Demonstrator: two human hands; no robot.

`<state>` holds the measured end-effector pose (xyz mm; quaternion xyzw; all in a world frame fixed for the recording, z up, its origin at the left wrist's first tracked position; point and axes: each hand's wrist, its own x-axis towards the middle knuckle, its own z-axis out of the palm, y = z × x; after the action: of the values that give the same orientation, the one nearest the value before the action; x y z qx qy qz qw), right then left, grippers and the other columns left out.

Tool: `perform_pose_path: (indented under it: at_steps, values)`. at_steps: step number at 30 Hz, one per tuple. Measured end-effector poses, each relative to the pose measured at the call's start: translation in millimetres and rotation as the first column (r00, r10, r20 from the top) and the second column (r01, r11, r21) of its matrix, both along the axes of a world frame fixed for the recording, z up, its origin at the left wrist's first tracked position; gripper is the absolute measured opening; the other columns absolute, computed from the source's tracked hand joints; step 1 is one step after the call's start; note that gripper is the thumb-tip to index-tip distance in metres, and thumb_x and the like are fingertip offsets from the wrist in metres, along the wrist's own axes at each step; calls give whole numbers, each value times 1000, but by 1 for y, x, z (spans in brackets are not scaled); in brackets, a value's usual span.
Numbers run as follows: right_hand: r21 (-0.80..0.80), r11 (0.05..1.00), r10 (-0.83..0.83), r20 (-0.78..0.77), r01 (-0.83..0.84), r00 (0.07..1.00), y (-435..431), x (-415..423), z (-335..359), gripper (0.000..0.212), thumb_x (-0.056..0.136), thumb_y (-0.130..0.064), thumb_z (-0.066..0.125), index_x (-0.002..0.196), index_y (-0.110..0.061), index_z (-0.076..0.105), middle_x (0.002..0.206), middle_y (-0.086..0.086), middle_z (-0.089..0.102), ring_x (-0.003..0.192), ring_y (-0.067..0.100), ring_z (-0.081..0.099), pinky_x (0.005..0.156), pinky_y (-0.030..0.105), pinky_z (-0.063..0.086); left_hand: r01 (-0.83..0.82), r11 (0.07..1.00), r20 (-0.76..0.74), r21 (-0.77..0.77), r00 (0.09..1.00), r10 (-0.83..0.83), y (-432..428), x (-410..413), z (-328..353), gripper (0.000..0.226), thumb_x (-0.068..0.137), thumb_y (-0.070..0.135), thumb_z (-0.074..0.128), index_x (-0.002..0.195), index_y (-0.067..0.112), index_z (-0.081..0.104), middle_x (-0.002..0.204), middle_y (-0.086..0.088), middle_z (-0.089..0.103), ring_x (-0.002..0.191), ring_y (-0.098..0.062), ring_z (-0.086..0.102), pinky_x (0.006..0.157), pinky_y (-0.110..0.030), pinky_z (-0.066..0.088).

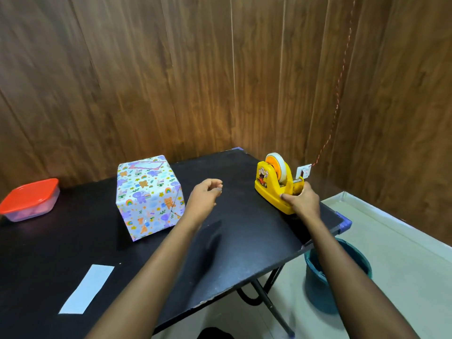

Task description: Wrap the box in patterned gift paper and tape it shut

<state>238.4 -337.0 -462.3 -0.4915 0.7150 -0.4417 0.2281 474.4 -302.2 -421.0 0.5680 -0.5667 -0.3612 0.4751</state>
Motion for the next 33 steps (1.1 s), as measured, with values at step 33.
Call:
perform_pose_path:
  at_steps: [33]
  values:
    - [-30, 876, 478, 194, -482, 857, 4, 245, -15, 29, 83, -29, 66, 108, -15, 60, 101, 10, 62, 91, 26, 62, 78, 46, 54, -574, 815, 261, 82, 801, 539, 28, 121, -34, 62, 94, 28, 51, 145, 11, 20, 143, -15, 37, 122, -35, 46, 97, -40, 39]
